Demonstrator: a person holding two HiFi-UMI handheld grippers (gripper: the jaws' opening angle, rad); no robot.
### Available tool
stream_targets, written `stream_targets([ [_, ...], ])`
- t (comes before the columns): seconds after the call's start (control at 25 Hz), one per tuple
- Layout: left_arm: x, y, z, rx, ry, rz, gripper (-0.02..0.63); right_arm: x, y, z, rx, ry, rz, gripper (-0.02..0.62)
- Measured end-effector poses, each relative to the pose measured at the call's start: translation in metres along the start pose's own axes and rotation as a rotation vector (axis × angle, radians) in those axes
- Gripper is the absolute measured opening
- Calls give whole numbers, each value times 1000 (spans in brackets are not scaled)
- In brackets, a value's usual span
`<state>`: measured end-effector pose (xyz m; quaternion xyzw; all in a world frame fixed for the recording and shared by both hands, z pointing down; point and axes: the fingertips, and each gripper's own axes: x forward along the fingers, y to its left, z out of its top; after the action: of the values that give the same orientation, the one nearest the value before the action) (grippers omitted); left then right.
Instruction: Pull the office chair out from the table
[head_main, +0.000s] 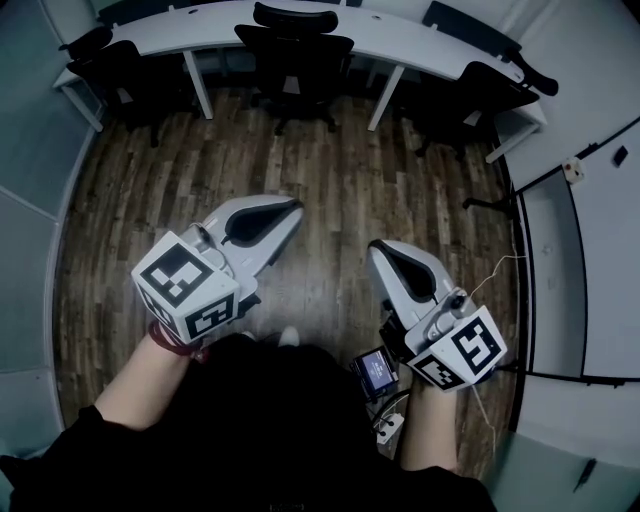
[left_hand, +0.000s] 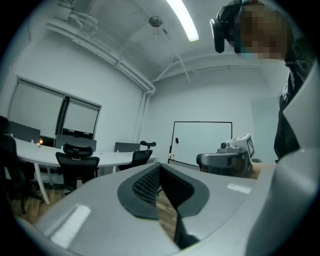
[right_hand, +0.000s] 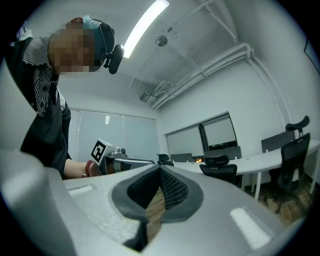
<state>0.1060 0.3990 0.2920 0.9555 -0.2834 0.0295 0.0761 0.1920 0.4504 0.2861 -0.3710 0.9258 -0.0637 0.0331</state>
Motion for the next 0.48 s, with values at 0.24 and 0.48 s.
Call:
stream_targets([
  [0.24, 11, -4, -9, -19, 22, 17, 2, -7, -16, -7, 32, -7, 11, 2],
  [0.48, 13, 13, -14, -29, 29, 35, 2, 7, -27, -19, 63, 3, 19, 2],
])
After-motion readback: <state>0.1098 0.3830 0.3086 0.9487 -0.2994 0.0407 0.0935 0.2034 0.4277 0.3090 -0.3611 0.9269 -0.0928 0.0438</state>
